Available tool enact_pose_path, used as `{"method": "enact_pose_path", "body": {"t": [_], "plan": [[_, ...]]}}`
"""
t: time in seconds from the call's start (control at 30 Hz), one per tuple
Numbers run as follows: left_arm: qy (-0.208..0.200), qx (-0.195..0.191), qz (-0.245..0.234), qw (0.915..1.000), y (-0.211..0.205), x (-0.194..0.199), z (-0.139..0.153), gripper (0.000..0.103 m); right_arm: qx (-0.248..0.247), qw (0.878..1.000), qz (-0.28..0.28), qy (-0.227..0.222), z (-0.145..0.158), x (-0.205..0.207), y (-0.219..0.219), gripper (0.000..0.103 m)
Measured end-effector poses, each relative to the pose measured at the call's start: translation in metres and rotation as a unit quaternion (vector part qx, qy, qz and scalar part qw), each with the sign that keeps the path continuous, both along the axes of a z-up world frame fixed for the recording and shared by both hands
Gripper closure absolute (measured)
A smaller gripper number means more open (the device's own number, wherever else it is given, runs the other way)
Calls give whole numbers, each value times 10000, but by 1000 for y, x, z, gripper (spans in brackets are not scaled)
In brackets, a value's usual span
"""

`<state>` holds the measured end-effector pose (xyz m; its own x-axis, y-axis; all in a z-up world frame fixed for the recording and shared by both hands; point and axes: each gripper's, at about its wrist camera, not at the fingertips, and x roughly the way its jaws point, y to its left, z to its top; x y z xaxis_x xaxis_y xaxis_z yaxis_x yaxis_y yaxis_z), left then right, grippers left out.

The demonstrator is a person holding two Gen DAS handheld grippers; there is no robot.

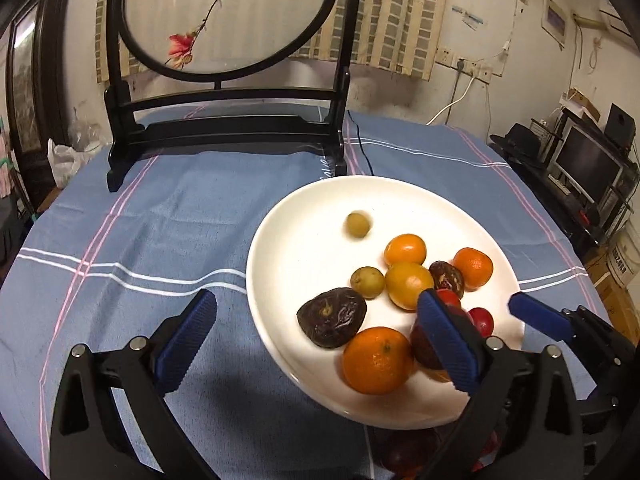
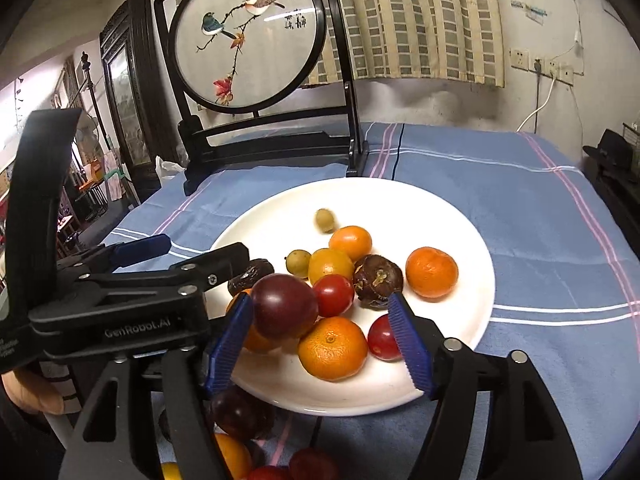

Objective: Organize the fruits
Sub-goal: 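Lower both held fruits onto the white plate and open both tools, then grasp a yellow tomato with the left tool while the right tool grasps a red tomato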

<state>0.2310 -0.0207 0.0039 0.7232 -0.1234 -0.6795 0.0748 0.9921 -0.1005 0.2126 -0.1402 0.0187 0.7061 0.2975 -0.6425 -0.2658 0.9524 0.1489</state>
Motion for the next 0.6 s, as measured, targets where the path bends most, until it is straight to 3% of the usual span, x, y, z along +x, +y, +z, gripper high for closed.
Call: {"method": "enact_pose_path", "body": {"t": [0.27,0.43,0.6], "plan": [[-12,400,7,9992,1,-14,4,5,-32,9998,-135,134,5,-4,-14,29],[-134,665,-51,9977,11,-46,5,5,-80,9997,-85,221,4,-22,-27,29],[-193,555,-100,9982,25,-81,1,5,-176,9990,41,397,-12,-50,-35,29]]}}
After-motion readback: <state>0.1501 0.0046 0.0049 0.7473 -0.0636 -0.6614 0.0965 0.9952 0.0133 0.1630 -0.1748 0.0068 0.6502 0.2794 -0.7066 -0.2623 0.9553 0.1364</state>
